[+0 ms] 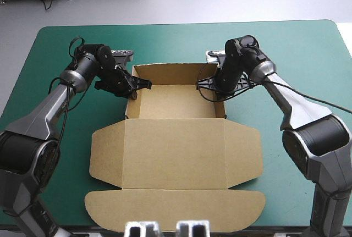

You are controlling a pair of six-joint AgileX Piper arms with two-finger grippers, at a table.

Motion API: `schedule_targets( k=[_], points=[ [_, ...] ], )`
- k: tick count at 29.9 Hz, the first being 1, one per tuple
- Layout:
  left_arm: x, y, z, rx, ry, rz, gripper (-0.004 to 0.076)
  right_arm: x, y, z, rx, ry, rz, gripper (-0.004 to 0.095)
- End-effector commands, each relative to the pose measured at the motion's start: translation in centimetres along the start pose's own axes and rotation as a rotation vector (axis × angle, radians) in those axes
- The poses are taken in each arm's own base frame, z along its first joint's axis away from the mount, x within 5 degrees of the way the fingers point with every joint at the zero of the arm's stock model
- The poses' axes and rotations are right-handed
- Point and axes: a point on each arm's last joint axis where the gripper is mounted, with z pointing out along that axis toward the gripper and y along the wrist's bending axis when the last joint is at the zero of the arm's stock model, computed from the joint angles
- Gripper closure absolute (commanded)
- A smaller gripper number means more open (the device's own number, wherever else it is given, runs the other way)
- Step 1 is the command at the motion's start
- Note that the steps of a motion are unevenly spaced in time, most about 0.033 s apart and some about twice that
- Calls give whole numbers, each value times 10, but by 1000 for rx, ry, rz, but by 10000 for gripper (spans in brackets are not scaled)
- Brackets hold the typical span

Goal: Fold the box

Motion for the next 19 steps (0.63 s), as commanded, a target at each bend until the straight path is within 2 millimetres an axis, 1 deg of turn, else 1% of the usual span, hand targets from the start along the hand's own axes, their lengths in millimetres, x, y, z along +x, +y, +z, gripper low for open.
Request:
schedule_targets(
  k=[1, 7, 9, 12, 13, 14, 16, 17, 19],
  points=[
    [-7, -24, 9, 143, -46, -34, 734, -1, 20, -8, -132, -42, -27, 909],
    [-10, -25, 5, 135, 0, 23, 727, -2, 16, -8, -83, -56, -73, 902],
    [-11, -26, 2, 138, 6, 41, 706, -1, 13, -9, -55, -45, -86, 859],
    [-14, -28, -5, 142, -7, 50, 629, -1, 10, -11, -12, -34, -101, 728],
    [-15, -29, -7, 143, -13, 53, 596, -2, 10, -13, -6, -42, -104, 662],
    [-16, -30, -9, 144, -13, 54, 568, -3, 10, -14, -7, -48, -105, 619],
    [-17, -30, -12, 146, -18, 63, 484, -5, 11, -19, -11, -67, -107, 528],
    [-17, -31, -12, 146, -21, 72, 437, -6, 12, -21, -13, -75, -108, 495],
    [-18, -31, -13, 146, -34, 82, 351, -8, 12, -25, -14, -95, -110, 461]
  ],
)
